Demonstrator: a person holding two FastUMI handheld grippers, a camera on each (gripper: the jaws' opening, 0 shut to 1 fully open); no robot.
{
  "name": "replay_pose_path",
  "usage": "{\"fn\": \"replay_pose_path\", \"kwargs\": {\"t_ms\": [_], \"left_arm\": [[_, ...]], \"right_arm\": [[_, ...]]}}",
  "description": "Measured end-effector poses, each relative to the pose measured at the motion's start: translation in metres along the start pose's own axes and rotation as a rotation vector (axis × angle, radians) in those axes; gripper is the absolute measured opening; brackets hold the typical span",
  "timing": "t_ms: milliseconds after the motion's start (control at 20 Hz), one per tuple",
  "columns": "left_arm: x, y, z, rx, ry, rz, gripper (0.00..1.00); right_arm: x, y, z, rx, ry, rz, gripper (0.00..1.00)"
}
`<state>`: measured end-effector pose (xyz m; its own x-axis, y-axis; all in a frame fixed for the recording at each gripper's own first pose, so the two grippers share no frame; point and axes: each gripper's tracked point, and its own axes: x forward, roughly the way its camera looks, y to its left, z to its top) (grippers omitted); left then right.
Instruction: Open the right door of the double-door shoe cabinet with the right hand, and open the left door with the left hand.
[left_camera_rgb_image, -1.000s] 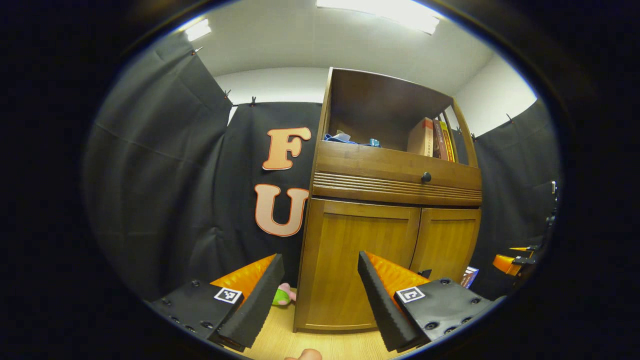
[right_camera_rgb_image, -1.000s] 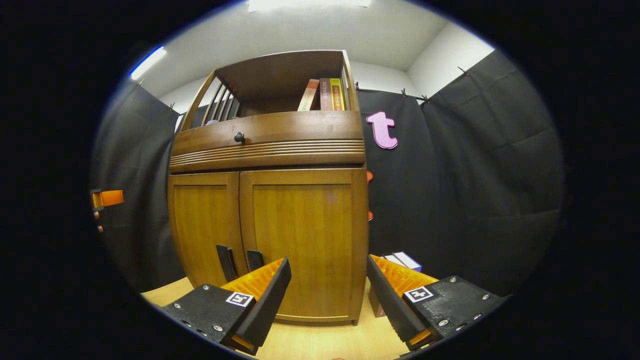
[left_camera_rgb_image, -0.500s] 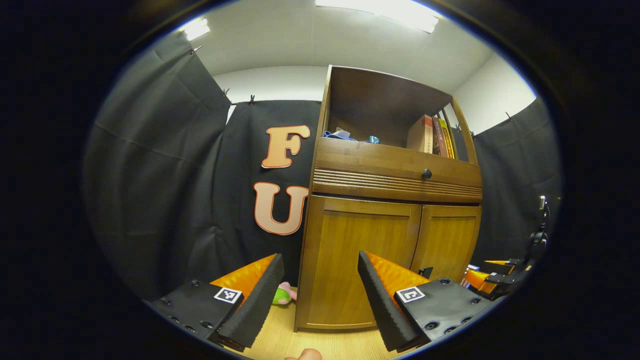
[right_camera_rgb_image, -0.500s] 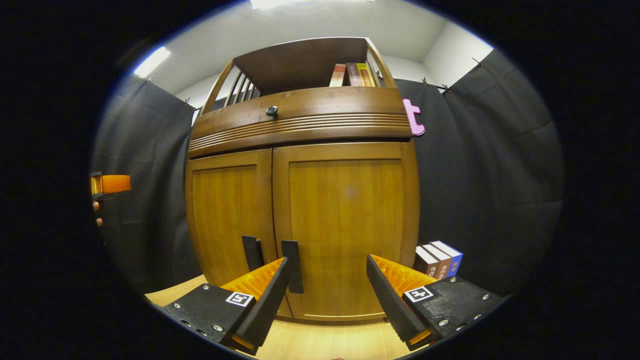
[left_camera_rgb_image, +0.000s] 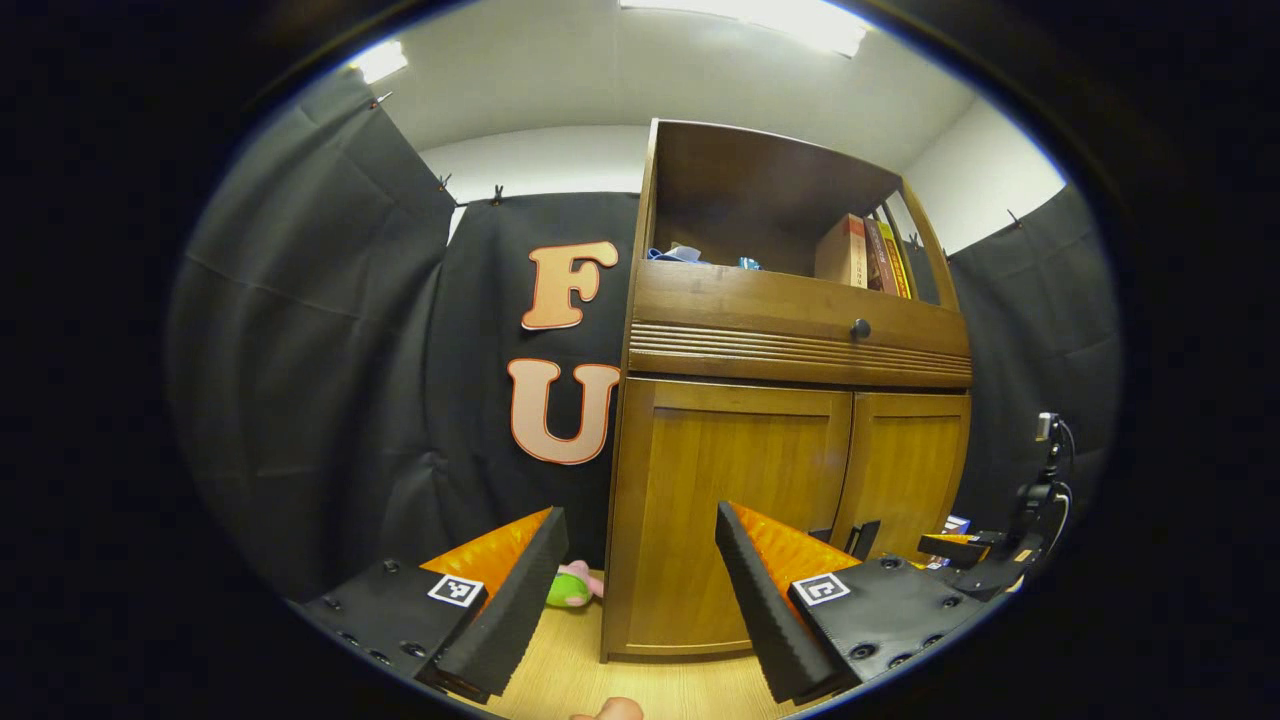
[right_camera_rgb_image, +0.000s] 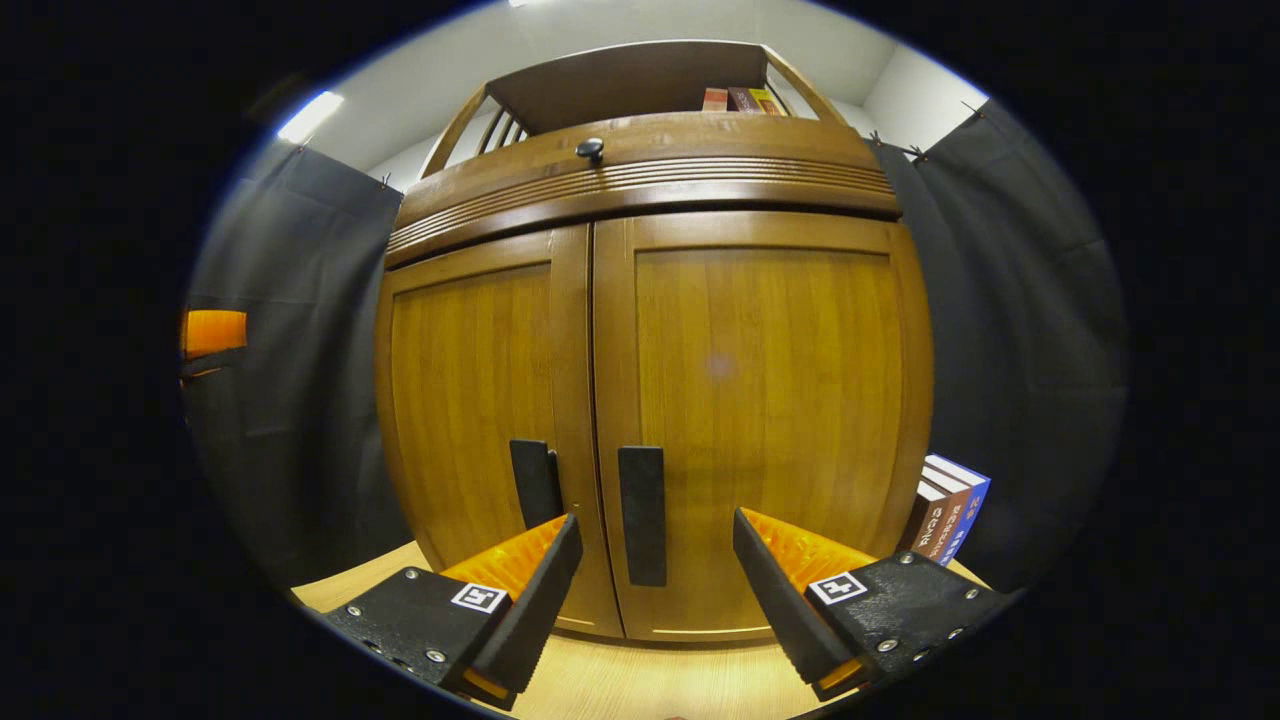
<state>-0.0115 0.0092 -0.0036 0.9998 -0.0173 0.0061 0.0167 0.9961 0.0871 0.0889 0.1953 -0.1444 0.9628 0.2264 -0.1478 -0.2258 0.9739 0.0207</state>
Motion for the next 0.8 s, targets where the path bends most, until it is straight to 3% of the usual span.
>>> {"fn": "replay_pose_path", "kwargs": {"t_ms": [150, 250, 300, 350, 400, 450, 500, 550, 600, 650, 750, 800], "left_arm": [[0.002, 0.01, -0.001, 0.009, 0.0, 0.014, 0.98], [0.003, 0.014, -0.001, 0.019, -0.001, 0.027, 0.98], [0.004, 0.016, -0.002, 0.028, 0.0, 0.033, 0.98], [0.005, 0.018, -0.003, 0.04, 0.0, 0.038, 0.98], [0.006, 0.019, -0.004, 0.05, -0.002, 0.041, 0.98], [0.007, 0.019, -0.005, 0.057, -0.002, 0.04, 0.98], [0.007, 0.017, -0.007, 0.061, -0.002, 0.037, 0.98], [0.008, 0.016, -0.008, 0.063, 0.001, 0.028, 0.96], [0.009, 0.014, -0.009, 0.061, 0.003, 0.02, 0.96], [0.009, 0.014, -0.009, 0.061, 0.005, 0.019, 0.96], [0.01, 0.016, -0.008, 0.06, 0.005, 0.02, 0.94], [0.012, 0.017, -0.009, 0.06, 0.005, 0.022, 0.94]], "right_arm": [[0.021, 0.003, -0.005, -0.009, 0.008, -0.014, 0.94], [0.032, 0.004, -0.011, -0.003, 0.019, -0.014, 1.0], [0.039, 0.003, -0.014, -0.001, 0.021, -0.027, 0.94], [0.044, 0.002, -0.015, -0.002, 0.021, -0.033, 1.0], [0.049, 0.001, -0.017, 0.002, 0.02, -0.035, 0.93], [0.053, 0.002, -0.017, 0.013, 0.022, -0.034, 1.0], [0.056, 0.004, -0.019, 0.026, 0.025, -0.028, 0.87], [0.059, 0.004, -0.021, 0.039, 0.029, -0.027, 0.85], [0.061, 0.003, -0.021, 0.042, 0.031, -0.033, 0.9], [0.065, 0.001, -0.02, 0.042, 0.027, -0.037, 0.87], [0.07, 0.001, -0.019, 0.039, 0.022, -0.04, 0.56], [0.072, 0.001, -0.021, 0.041, 0.023, -0.04, 0.72]]}}
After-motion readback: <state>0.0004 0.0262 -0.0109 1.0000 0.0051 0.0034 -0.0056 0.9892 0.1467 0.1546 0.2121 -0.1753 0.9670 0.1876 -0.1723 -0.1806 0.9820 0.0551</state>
